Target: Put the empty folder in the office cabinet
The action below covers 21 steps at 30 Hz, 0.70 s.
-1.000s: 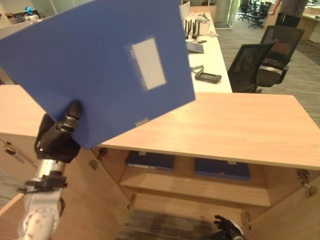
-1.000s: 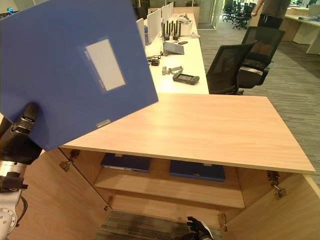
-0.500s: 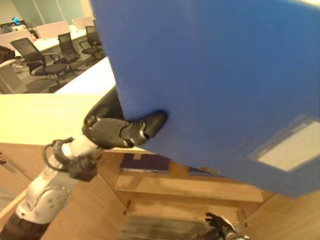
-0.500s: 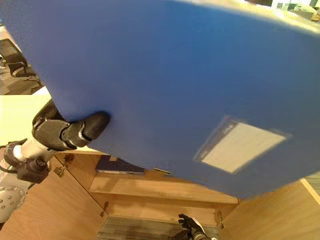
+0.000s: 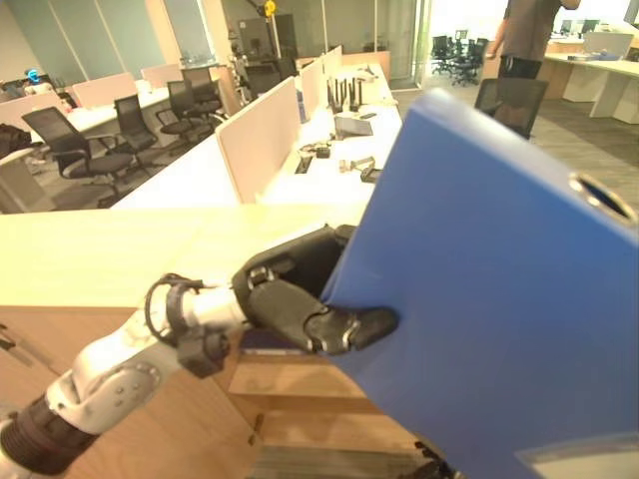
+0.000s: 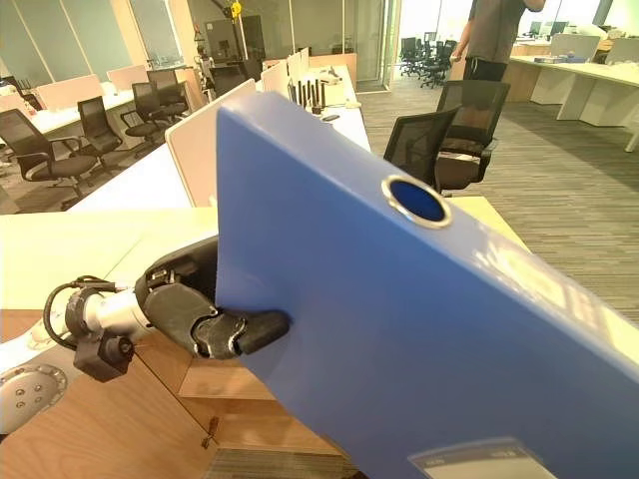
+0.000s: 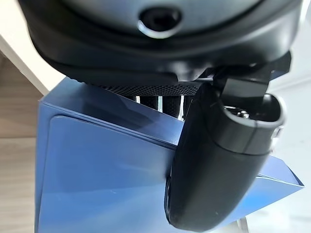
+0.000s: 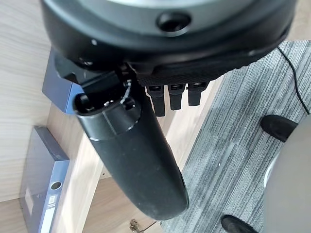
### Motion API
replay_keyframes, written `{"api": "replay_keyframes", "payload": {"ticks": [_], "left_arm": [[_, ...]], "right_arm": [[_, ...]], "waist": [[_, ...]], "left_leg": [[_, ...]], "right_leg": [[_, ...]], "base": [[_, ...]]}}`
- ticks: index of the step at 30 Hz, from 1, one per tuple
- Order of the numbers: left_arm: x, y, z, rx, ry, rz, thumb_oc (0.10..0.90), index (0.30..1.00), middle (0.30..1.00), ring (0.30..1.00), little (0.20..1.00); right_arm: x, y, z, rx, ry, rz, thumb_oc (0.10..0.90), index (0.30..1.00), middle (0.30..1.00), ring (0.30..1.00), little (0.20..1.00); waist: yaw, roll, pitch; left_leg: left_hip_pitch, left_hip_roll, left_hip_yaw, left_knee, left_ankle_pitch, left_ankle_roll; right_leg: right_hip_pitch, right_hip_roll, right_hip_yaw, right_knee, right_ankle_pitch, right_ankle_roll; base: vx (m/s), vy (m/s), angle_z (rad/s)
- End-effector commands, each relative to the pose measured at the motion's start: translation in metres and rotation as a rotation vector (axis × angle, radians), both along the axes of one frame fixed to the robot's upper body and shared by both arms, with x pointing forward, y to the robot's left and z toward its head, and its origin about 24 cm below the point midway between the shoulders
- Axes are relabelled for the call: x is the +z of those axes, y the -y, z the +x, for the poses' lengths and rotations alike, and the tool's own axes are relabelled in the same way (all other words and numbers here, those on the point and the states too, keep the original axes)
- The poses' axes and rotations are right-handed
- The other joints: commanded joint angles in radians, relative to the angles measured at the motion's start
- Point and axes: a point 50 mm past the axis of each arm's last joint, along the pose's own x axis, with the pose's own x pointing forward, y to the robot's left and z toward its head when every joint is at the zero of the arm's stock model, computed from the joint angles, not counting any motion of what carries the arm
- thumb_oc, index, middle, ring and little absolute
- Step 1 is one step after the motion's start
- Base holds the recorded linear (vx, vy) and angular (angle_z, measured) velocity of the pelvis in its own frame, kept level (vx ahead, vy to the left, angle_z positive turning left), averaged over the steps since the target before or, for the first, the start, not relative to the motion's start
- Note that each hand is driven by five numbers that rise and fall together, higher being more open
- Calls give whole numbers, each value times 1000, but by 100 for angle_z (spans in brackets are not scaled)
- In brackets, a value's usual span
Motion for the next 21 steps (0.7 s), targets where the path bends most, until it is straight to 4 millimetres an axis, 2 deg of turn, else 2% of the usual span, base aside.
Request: {"api": "replay_keyframes", "payload": {"ticks": [1, 7, 12, 13, 15, 17, 18, 19, 20, 21], "left_arm": [[29, -20, 5, 143, 201, -67, 400, 300, 300, 300, 300], [4, -42, 4, 323, 157, -68, 400, 300, 300, 300, 300], [-8, -59, -1, 457, 137, -110, 400, 300, 300, 300, 300], [-19, -69, -1, 552, 112, -143, 400, 300, 300, 300, 300], [-24, -71, -1, 580, 97, -155, 400, 300, 300, 300, 300], [-35, -77, -3, 638, 57, -162, 400, 300, 300, 300, 300], [-48, -82, -5, 687, 5, -173, 400, 300, 300, 300, 300], [-48, -82, -5, 687, 5, -173, 400, 300, 300, 300, 300], [-60, -85, -9, 732, -42, -171, 400, 300, 300, 300, 300], [-61, -85, -9, 732, -42, -172, 400, 300, 300, 300, 300]], "right_arm": [[16, -23, 36, 27, 157, 104, 800, 900, 900, 900, 900], [24, -19, 37, -25, 208, 136, 800, 900, 900, 900, 900], [29, -22, 37, -23, 233, 173, 800, 900, 900, 900, 900], [31, -25, 38, -38, 248, 197, 800, 900, 900, 900, 900], [32, -25, 39, -46, 256, 205, 800, 900, 900, 900, 900], [35, -26, 42, -72, 275, 230, 800, 900, 900, 900, 900], [41, -29, 46, -83, 306, 263, 800, 900, 900, 900, 900], [41, -29, 46, -83, 306, 263, 800, 900, 900, 900, 900], [47, -29, 52, -108, 337, 294, 800, 900, 900, 900, 900], [47, -29, 51, -108, 335, 293, 800, 900, 900, 900, 900]], "waist": [[-11, -61, -16], [-6, -74, -9], [0, -81, -4], [3, -85, -2], [3, -85, -1], [5, -85, 2], [5, -84, 4], [5, -84, 4], [7, -84, 5], [6, -82, 5]], "left_leg": [[-27, 12, -30, 4, 12, -17], [-27, 9, -30, 7, 8, -15], [-23, 12, -28, 7, 3, -13], [-23, 14, -30, 8, 4, -13], [-23, 14, -31, 7, 5, -13], [-26, 15, -31, 8, 6, -12], [-29, 16, -33, 9, 7, -12], [-29, 16, -33, 9, 7, -12], [-29, 17, -34, 10, 7, -11], [-28, 18, -33, 10, 6, -12]], "right_leg": [[-5, -103, 17, 85, -73, 106], [-5, -107, 26, 79, -68, 106], [-9, -104, 32, 78, -68, 105], [-7, -101, 34, 77, -71, 102], [-7, -100, 34, 77, -71, 101], [-8, -100, 32, 78, -73, 99], [-10, -98, 34, 78, -73, 98], [-10, -98, 34, 78, -74, 98], [-11, -97, 35, 78, -75, 96], [-11, -97, 36, 78, -75, 96]], "base": [[9, 26, -5], [2, 4, -1], [3, 2, -1], [0, 0, 0], [14, -2, -11], [9, -1, -6], [0, 0, 0], [15, 0, -4], [0, 0, 0], [0, 0, 0]]}}
